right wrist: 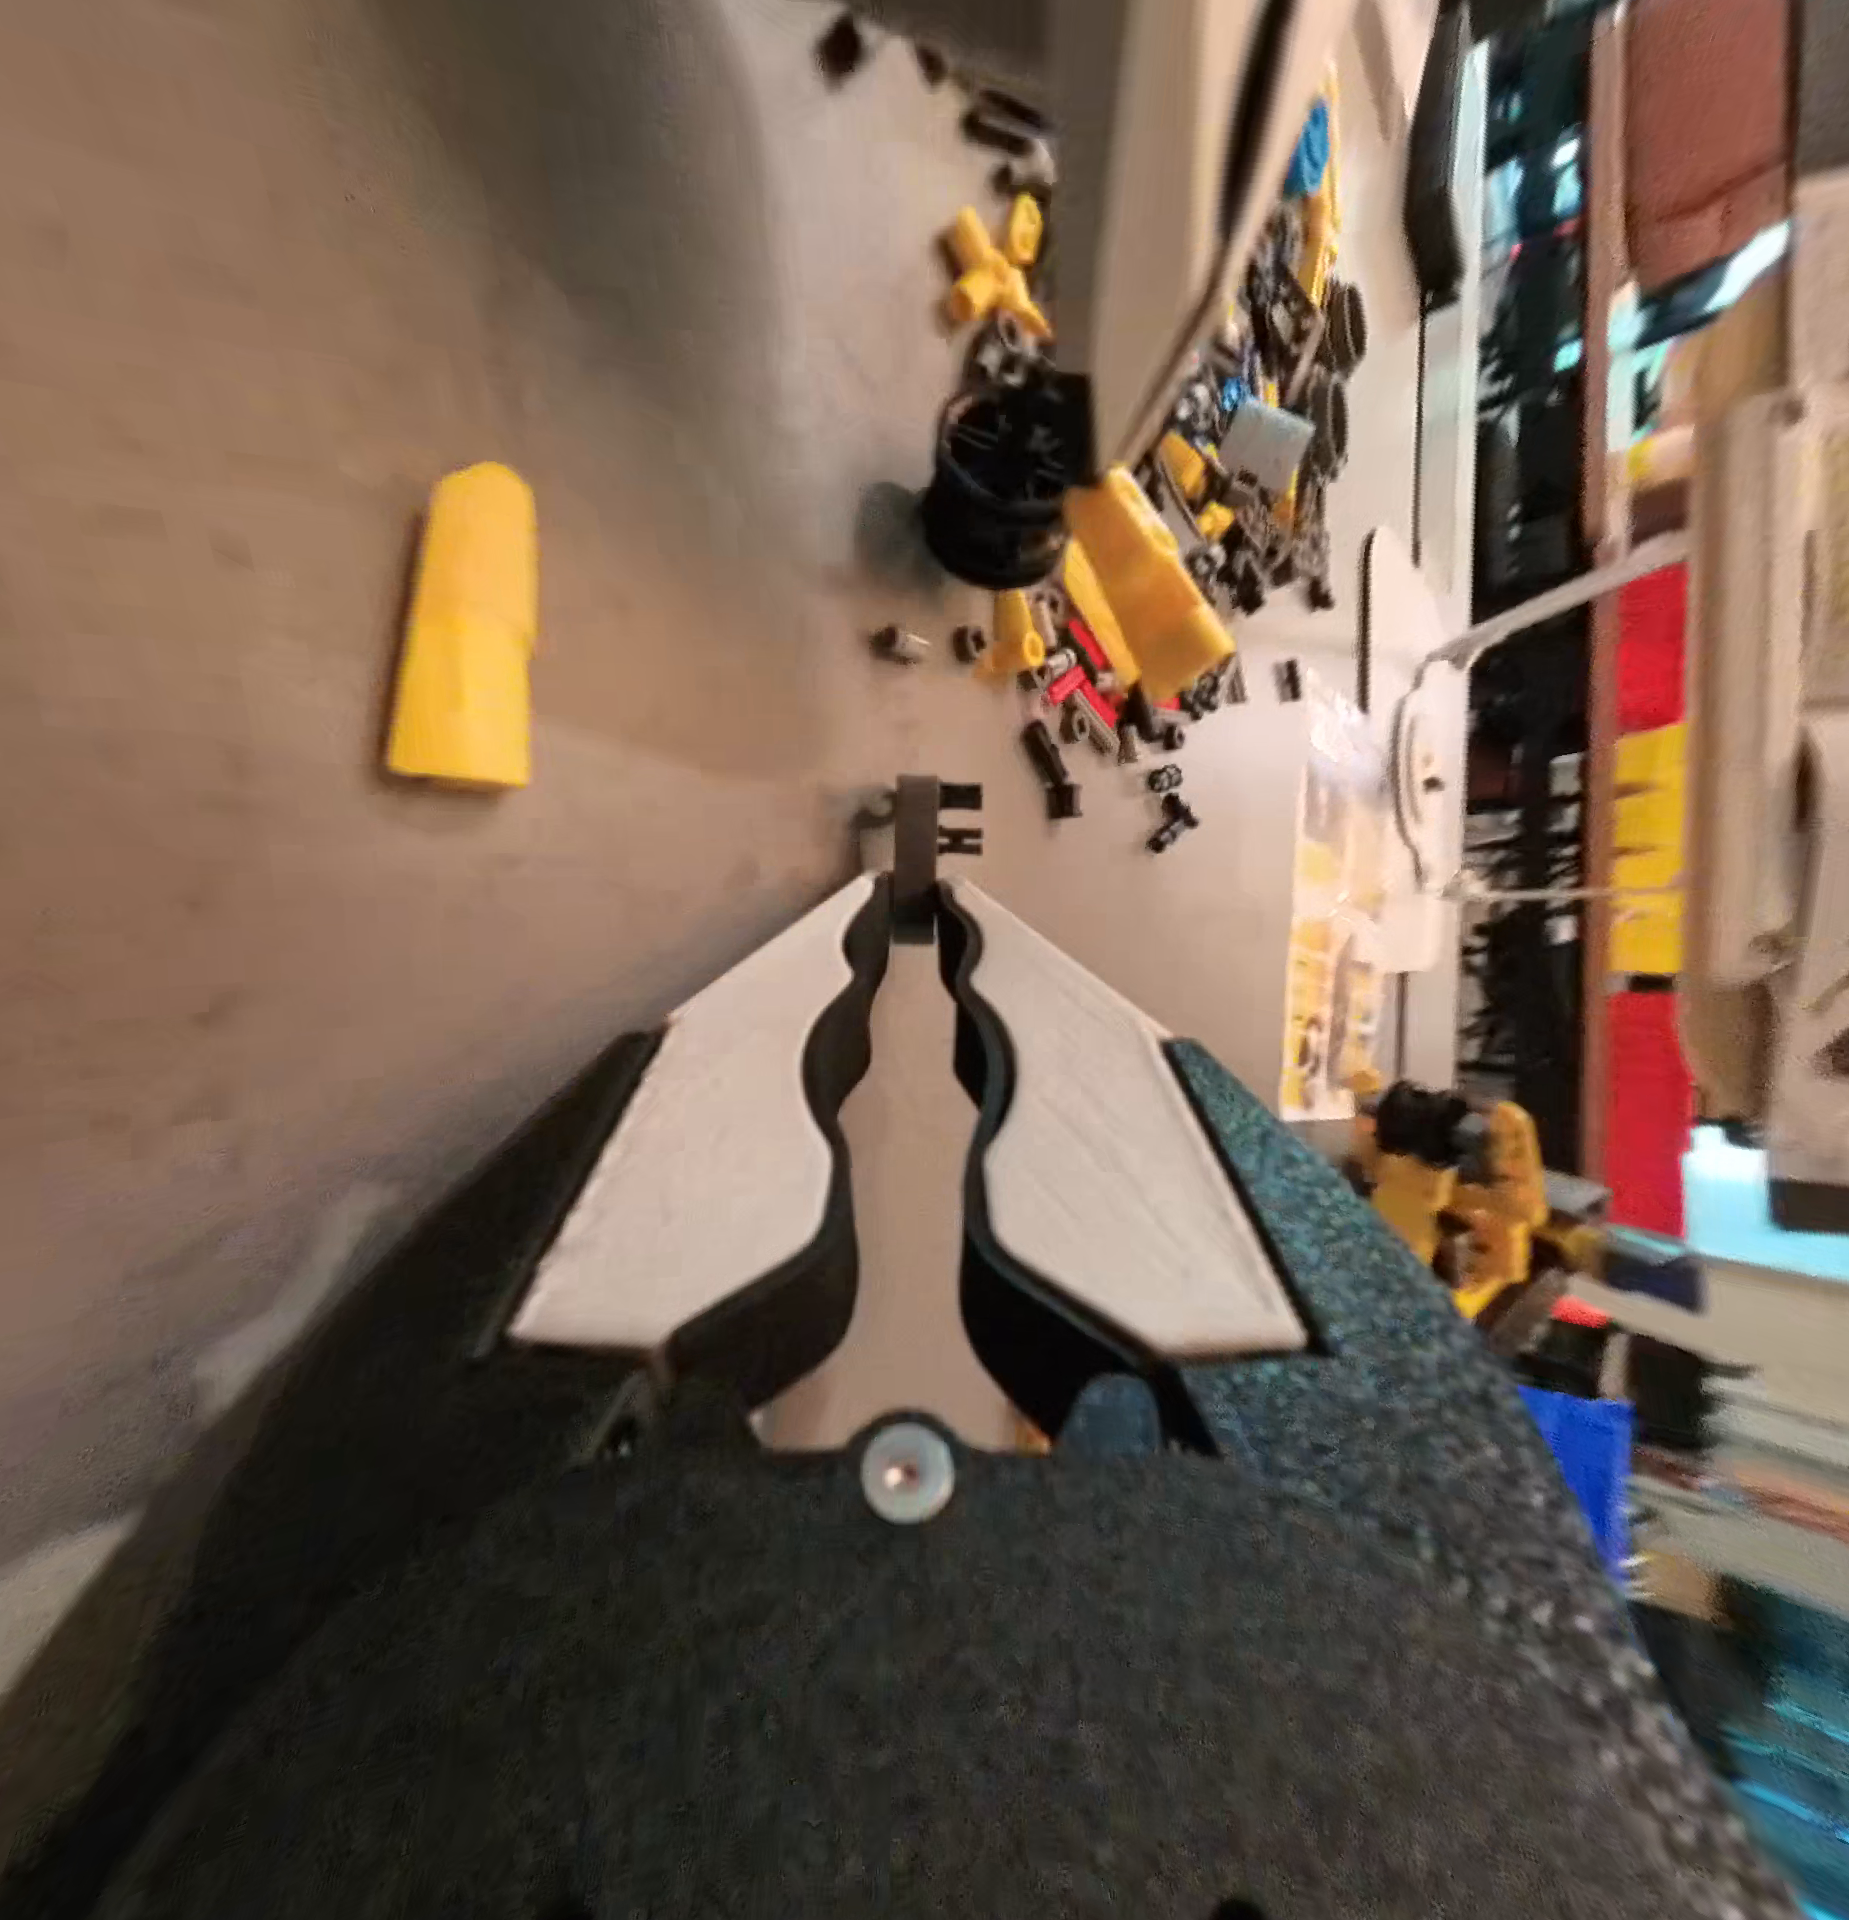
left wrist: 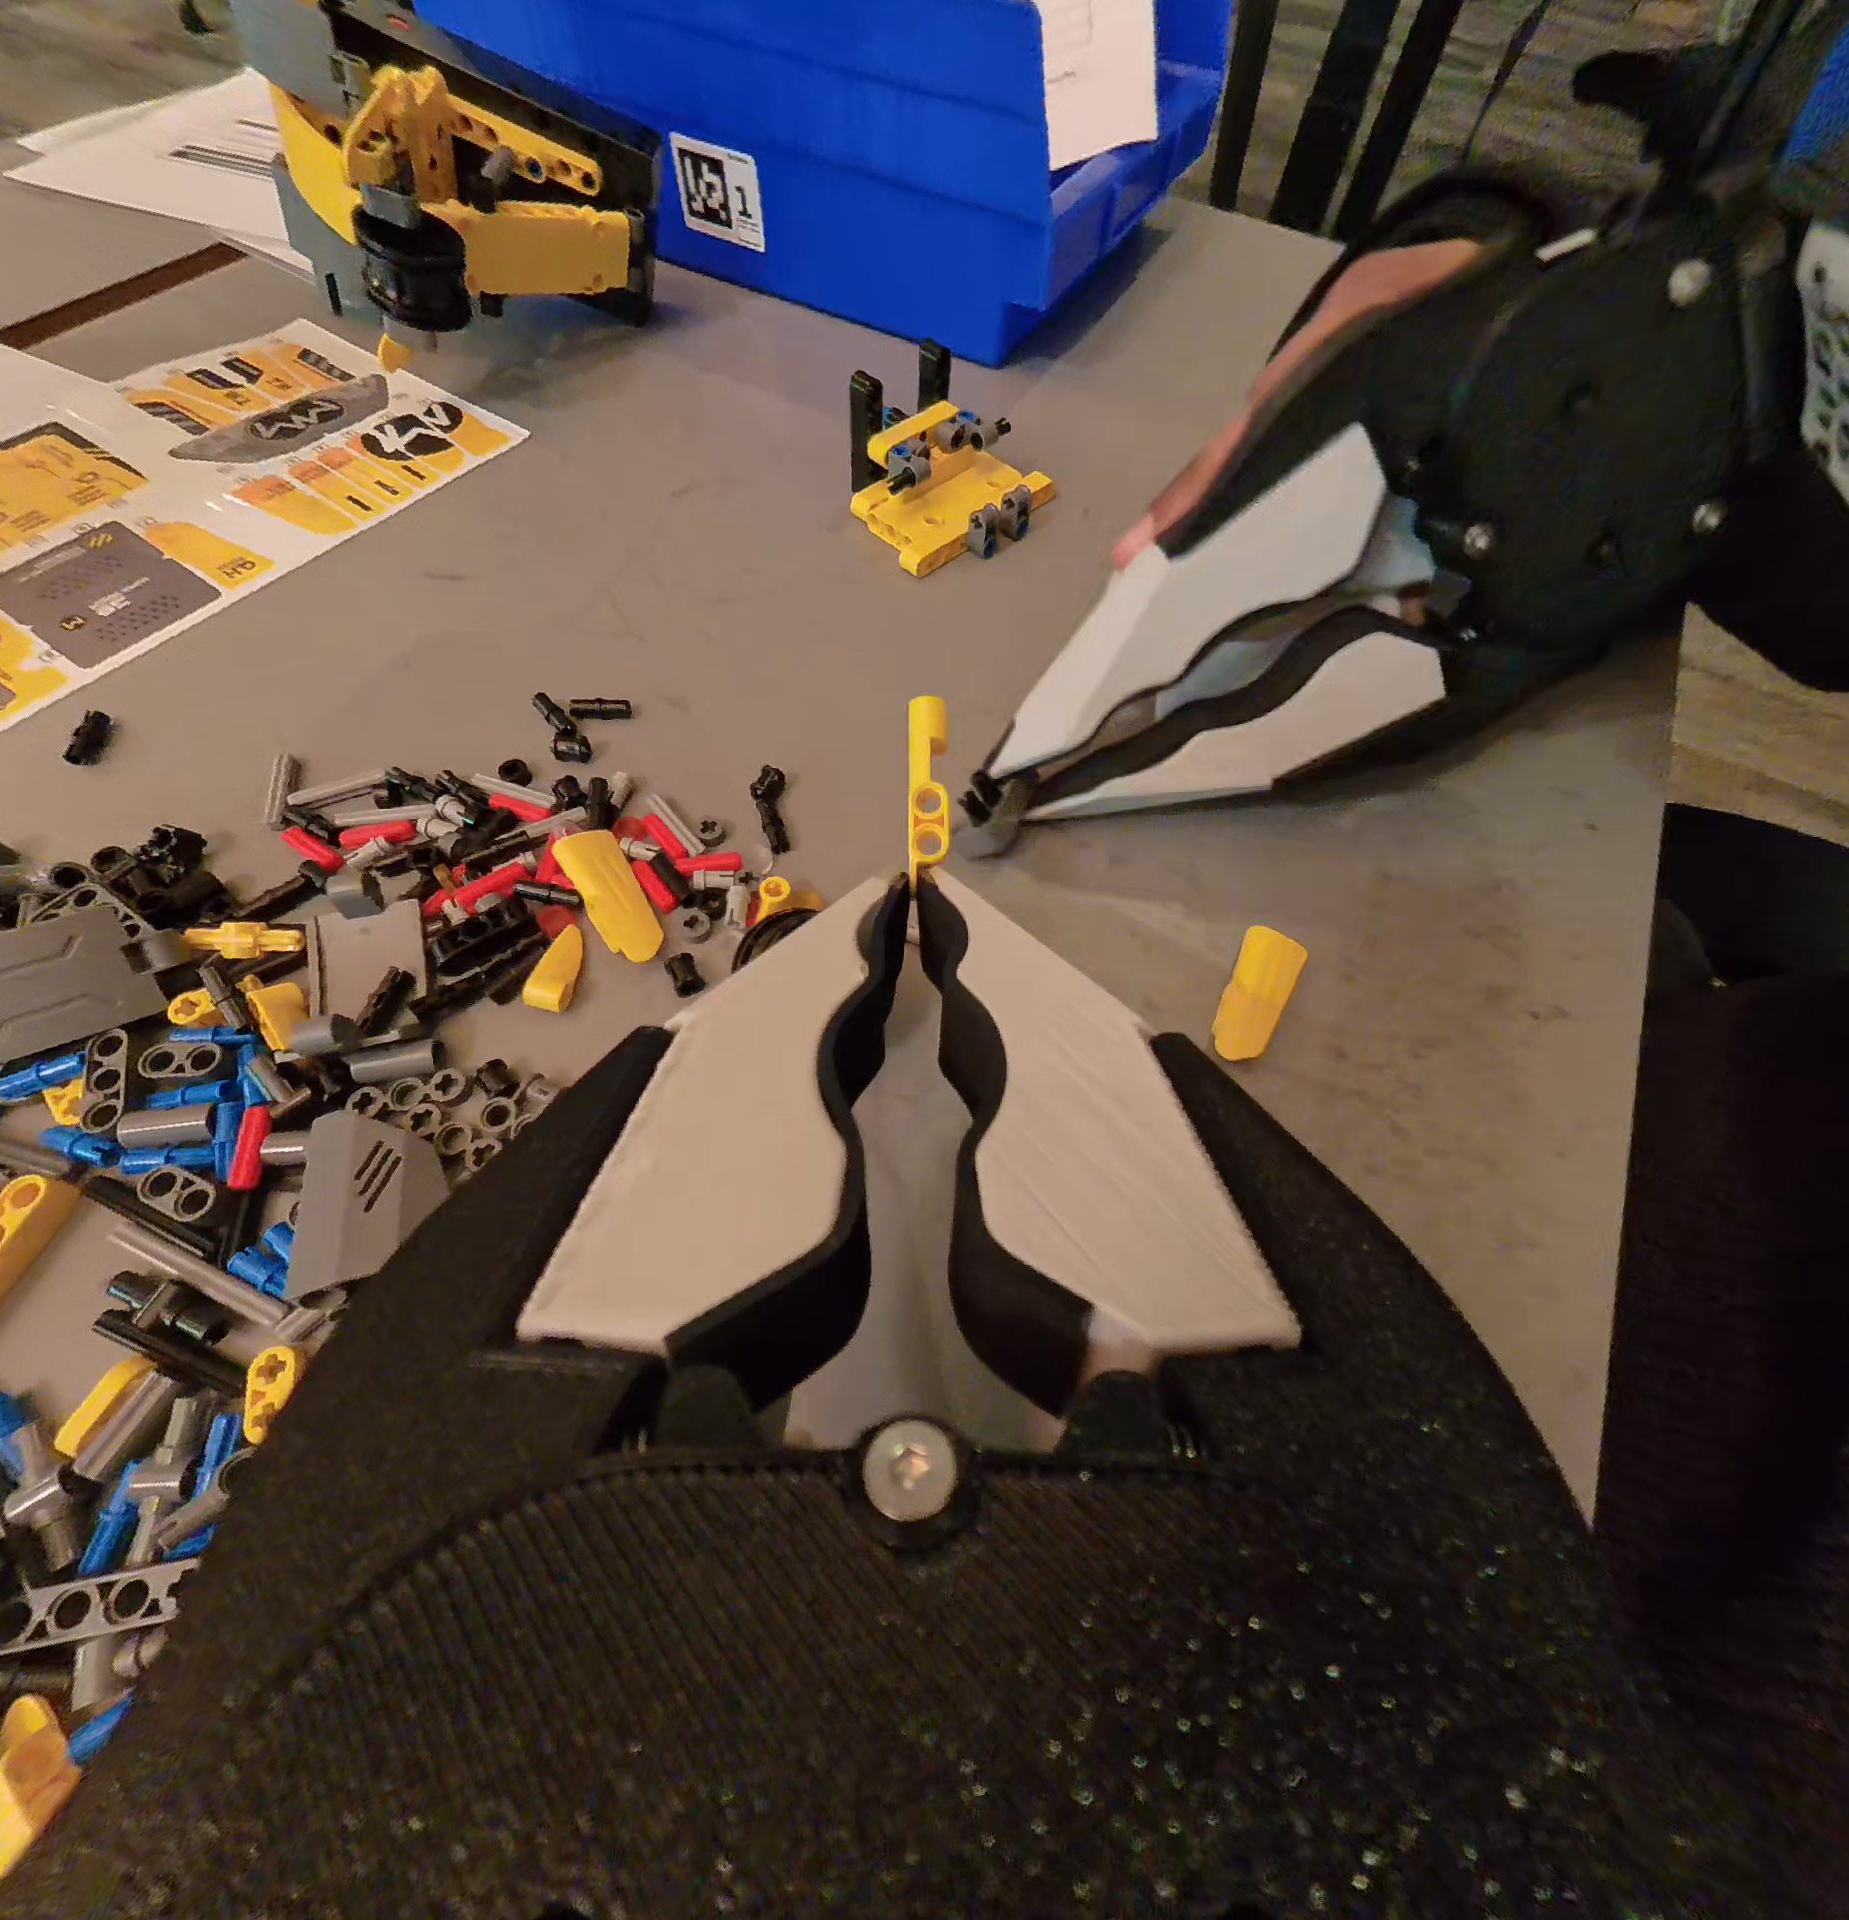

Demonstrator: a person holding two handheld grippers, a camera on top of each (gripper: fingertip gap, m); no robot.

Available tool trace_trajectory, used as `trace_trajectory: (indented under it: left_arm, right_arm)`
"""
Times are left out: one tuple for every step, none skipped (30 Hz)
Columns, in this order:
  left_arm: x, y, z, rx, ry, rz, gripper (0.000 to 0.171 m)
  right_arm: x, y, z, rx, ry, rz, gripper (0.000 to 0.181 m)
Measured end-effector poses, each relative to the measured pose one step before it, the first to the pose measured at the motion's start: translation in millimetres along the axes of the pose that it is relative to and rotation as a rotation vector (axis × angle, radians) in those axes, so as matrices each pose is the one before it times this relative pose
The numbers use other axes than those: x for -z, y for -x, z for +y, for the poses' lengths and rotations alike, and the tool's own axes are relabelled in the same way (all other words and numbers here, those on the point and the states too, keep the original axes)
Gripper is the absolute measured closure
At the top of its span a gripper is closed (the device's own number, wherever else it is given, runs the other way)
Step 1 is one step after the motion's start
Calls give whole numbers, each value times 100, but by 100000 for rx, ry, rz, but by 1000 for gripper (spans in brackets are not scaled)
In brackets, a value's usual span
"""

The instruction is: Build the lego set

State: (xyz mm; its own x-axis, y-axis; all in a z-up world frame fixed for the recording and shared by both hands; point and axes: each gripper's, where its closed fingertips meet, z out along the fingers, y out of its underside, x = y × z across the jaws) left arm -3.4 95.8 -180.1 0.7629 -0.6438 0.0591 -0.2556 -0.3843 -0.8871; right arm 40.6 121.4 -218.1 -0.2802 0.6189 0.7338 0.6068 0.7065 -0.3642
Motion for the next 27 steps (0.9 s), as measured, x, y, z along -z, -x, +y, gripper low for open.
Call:
trace_trajectory:
  left_arm:
    - [41, 13, -48, 416, -400, 238, 171]
    - [42, 12, -38, 199, -321, 95, 171]
    - [21, 21, -23, 56, -210, -115, 171]
    - [-1, 10, -3, -62, -30, -139, 171]
    - [-6, -9, 6, -143, 71, -73, 171]
    - [-4, -33, 11, -185, 91, 20, 171]
    - [-3, -13, 4, -238, 26, -44, 171]
    - [15, -33, -6, -273, -64, -27, 171]
    - [6, -38, -17, -251, -110, 48, 171]
    - [22, -28, -13, -221, -145, 20, 171]
    - [16, -29, -15, -173, -129, 52, 171]
    - [21, -32, 13, -34, 14, 105, 171]
    - [8, -37, 6, -36, 6, 138, 171]
    - [11, -25, -16, -152, -109, 58, 171]
    - [11, -14, -15, -167, -107, -11, 171]
    - [1, -26, 2, -131, -3, 51, 171]
    - [0, -37, 9, -187, 68, 101, 171]
    - [-8, -22, 2, -213, 38, -46, 171]
    - [-8, -15, 1, -216, 33, -92, 171]
    - [-10, -19, 8, -258, 100, -101, 171]
    - [-28, -30, 34, -281, 226, -67, 171]
    - [-24, -63, 24, -454, 205, 53, 171]
    - [-8, -129, -10, -905, -1, 303, 171]
    - [7, -249, -69, -1696, -449, 612, 171]
    - [47, -342, -203, -2718, -1246, 478, 171]
    - [71, -357, -307, -3620, -1742, -71, 171]
    - [92, -366, -344, -4396, -1459, -448, 171]
  right_arm:
    - [188, 214, -142, 3884, 663, 446, 173]
    - [147, 176, -111, 2408, 1425, -310, 173]
    - [153, 169, -89, 2321, 1492, -713, 173]
    - [176, 166, -67, 2659, 1223, -855, 172]
    - [179, 128, -52, 2195, 919, -680, 172]
    - [172, 49, -28, 1496, 713, -326, 169]
    - [174, 88, 8, 1013, 846, -836, 168]
    - [246, 215, 19, 524, 719, -2035, 168]
    - [279, 276, -66, -321, 19, -2707, 167]
    - [298, 200, -92, -1401, -512, -2510, 165]
    - [284, 62, -89, -2741, -655, -2130, 159]
    - [230, 38, -71, -4292, -899, -2493, 155]
    - [159, 112, -66, -5345, -1474, -3226, 152]
    - [78, 5, -82, -5944, -2112, -2630, 150]
    - [-25, 33, -54, -6037, -2670, -2775, 150]
    - [-111, -5, 42, -5957, -2478, -2550, 150]
    - [-184, -52, 121, -5663, -1905, -2244, 150]
    - [-199, 65, 112, -5102, -1765, -2958, 151]
    - [-132, 71, -84, -4576, -2502, -2918, 153]
    - [-123, -75, -129, -4016, -2235, -1777, 153]
    - [-75, 103, -107, -3114, -1742, -2585, 152]
    - [40, 50, -184, -2666, -1716, -2046, 150]
    - [232, -218, -353, -2901, -2543, -574, 148]
    - [406, -219, -570, -3764, -3886, -1079, 146]
    - [524, -193, -756, -5557, -4892, -2055, 144]
    - [531, -261, -832, -7520, -5244, -2554, 141]
    - [495, -143, -782, -9087, -4754, -4073, 140]
